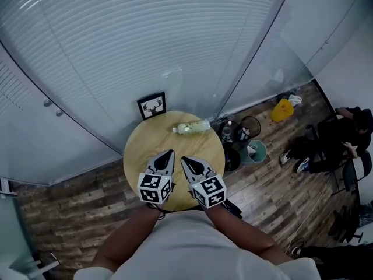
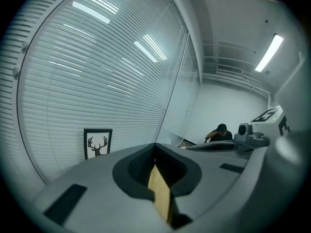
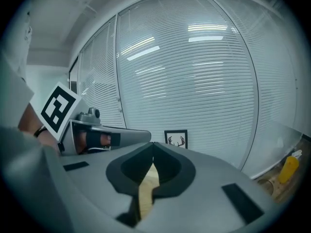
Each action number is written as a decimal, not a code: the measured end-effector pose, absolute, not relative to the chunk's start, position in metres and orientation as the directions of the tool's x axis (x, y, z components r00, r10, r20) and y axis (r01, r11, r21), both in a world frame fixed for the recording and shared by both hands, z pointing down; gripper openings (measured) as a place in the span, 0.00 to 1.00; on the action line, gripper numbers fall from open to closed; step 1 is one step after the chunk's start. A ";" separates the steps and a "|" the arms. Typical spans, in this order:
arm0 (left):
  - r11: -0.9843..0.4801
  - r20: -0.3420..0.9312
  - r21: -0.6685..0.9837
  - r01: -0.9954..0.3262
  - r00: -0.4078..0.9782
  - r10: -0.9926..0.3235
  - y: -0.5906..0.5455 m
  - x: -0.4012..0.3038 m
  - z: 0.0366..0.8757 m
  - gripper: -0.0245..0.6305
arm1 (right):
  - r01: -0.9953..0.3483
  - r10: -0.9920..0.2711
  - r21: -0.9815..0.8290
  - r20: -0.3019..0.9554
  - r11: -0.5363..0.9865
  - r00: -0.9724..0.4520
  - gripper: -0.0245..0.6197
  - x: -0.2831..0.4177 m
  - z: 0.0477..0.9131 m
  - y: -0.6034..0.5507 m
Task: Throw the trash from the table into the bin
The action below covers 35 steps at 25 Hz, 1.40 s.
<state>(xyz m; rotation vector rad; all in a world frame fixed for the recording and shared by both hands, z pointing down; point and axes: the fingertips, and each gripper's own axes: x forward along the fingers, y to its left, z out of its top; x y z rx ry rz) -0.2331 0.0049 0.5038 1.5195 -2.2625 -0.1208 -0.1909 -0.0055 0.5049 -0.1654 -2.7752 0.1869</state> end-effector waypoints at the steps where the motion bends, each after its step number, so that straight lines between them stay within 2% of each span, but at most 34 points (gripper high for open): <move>1: 0.410 0.292 0.295 -0.863 -0.327 -0.899 0.001 -0.235 0.506 0.05 | 0.100 0.147 -0.153 0.342 0.983 -0.928 0.05 -0.193 0.506 -0.009; 12: 0.488 0.354 0.324 -0.811 -0.374 -0.857 -0.043 -0.257 0.534 0.05 | 0.168 0.230 -0.186 0.402 0.968 -0.886 0.05 -0.217 0.534 -0.060; 25: 0.578 0.428 0.348 -0.738 -0.424 -0.798 -0.084 -0.281 0.589 0.05 | 0.343 0.418 -0.242 0.581 0.908 -0.699 0.07 -0.257 0.605 -0.101; 32: 0.624 0.460 0.369 -0.689 -0.448 -0.767 -0.092 -0.293 0.611 0.05 | 0.492 0.488 -0.235 0.726 0.838 -0.485 0.29 -0.277 0.665 -0.131; 35: 0.641 0.479 0.379 -0.668 -0.451 -0.753 -0.092 -0.296 0.625 0.05 | 0.581 0.466 -0.189 0.802 0.792 -0.374 0.45 -0.286 0.696 -0.142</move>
